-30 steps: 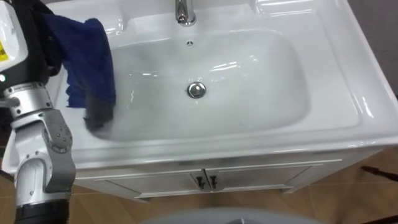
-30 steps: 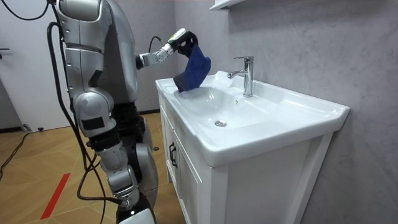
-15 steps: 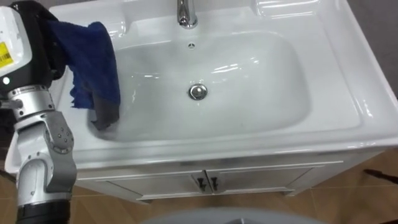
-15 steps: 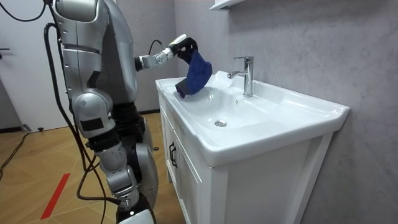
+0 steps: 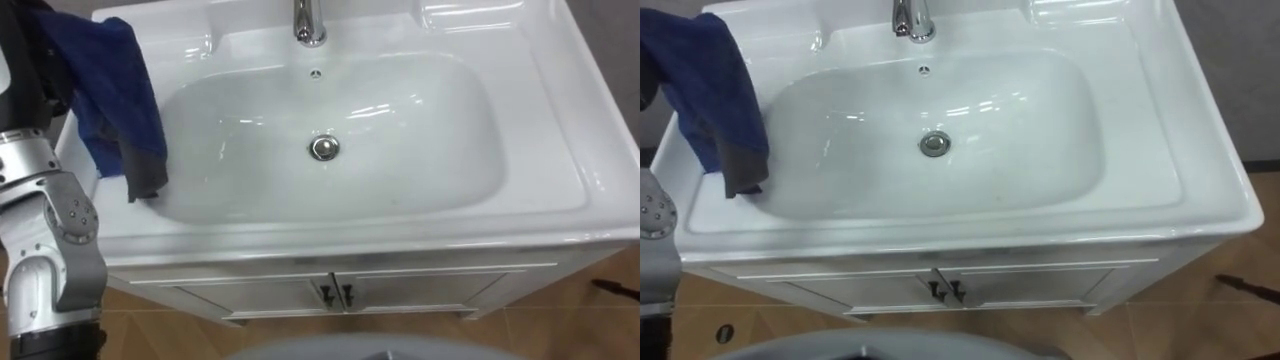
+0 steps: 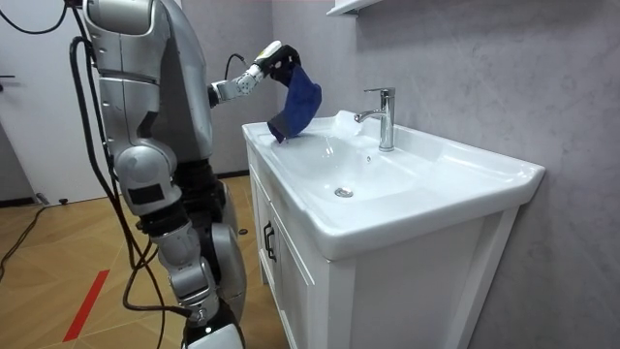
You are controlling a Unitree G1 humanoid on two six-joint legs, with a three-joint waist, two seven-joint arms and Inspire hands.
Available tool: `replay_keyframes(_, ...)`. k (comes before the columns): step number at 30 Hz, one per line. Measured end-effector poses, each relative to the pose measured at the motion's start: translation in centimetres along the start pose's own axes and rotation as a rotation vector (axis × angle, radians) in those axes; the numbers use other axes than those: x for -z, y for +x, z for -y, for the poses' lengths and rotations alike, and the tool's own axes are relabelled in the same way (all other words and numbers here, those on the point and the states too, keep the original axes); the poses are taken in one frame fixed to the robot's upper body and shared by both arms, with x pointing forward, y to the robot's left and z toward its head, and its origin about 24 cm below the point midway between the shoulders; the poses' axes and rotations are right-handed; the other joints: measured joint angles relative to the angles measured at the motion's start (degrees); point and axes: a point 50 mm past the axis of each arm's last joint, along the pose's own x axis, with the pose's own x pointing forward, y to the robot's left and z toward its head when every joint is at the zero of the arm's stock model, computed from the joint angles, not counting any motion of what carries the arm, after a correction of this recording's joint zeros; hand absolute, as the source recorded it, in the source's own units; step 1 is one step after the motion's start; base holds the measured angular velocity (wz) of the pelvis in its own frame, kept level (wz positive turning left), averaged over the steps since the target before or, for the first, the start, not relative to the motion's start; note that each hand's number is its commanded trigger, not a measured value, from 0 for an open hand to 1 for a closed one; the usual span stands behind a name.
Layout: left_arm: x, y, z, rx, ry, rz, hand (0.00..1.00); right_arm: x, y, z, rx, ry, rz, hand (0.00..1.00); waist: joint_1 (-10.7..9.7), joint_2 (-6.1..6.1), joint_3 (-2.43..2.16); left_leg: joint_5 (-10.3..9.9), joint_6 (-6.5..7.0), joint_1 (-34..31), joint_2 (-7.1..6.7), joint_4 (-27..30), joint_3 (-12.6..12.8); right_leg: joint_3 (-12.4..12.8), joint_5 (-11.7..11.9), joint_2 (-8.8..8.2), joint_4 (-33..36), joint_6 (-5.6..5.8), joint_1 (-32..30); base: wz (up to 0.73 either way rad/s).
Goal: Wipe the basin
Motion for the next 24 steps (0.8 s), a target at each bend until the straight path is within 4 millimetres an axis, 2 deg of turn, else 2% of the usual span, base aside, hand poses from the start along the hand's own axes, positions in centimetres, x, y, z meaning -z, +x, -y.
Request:
replay_keyframes(8,0.1,-0.3,-0.1,0.002,0.005,0.002,1.0,0.0,0.0,0.0,0.002,0.002,0.001,0.0,0.02,0.04,-0.04,0.0,0.0,-0.03,0.01,-0.09,0.13,0.07,0.0,-0.01,0.13,0.0,0.15,0.0)
replay_keyframes(17,1.2,-2.3,0.9,0.087,0.029,-0.045,1.0,-0.3,0.0,0.0,0.002,0.017,0.004,0.0,-0.06,-0.41,0.2,0.0,0.0,-0.03,-0.01,-0.27,0.07,-0.13,-0.01,-0.05,0.06,0.02,0.05,0.01)
replay_keyframes(24,1.8,-3.4,1.3,0.142,0.042,-0.075,1.0,-0.6,0.0,0.1,0.011,0.015,0.016,0.0,0.17,-1.75,0.13,0.0,0.0,-0.06,-0.02,-0.27,-0.03,-0.45,-0.02,-0.05,-0.01,0.04,-0.03,0.03)
